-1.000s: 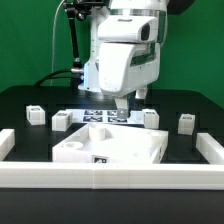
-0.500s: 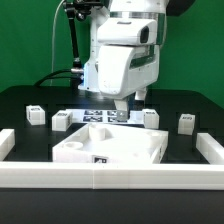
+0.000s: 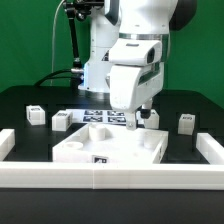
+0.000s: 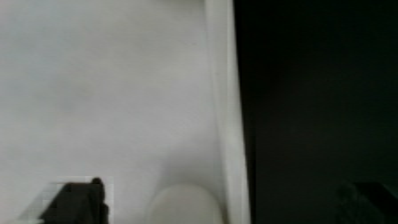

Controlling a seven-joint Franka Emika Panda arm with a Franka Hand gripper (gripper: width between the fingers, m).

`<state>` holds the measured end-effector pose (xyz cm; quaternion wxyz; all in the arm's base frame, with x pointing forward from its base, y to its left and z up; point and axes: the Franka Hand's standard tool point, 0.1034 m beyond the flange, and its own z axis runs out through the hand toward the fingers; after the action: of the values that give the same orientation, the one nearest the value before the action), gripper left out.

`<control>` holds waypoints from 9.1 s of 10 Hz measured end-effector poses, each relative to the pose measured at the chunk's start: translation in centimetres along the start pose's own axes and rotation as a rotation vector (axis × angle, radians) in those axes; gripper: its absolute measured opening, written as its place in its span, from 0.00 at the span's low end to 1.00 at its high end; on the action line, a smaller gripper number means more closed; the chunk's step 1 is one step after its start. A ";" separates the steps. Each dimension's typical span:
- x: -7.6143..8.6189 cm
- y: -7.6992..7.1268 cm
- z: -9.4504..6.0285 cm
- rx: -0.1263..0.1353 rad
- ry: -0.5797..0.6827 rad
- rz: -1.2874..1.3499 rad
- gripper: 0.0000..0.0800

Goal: Assemble one leg

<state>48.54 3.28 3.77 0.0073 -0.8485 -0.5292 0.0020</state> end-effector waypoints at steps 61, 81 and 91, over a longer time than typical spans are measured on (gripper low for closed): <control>4.5 -3.6 -1.9 -0.038 0.013 -0.432 0.81; 6.2 -6.8 -0.7 0.048 0.122 1.144 0.81; 7.9 -8.6 0.1 0.108 0.121 1.542 0.81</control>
Offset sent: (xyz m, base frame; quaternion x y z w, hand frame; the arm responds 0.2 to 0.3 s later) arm 0.0039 -0.0018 -0.0349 -0.0185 0.0166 0.0351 0.9991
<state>44.35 14.16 3.85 0.0742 -0.9740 0.2134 -0.0141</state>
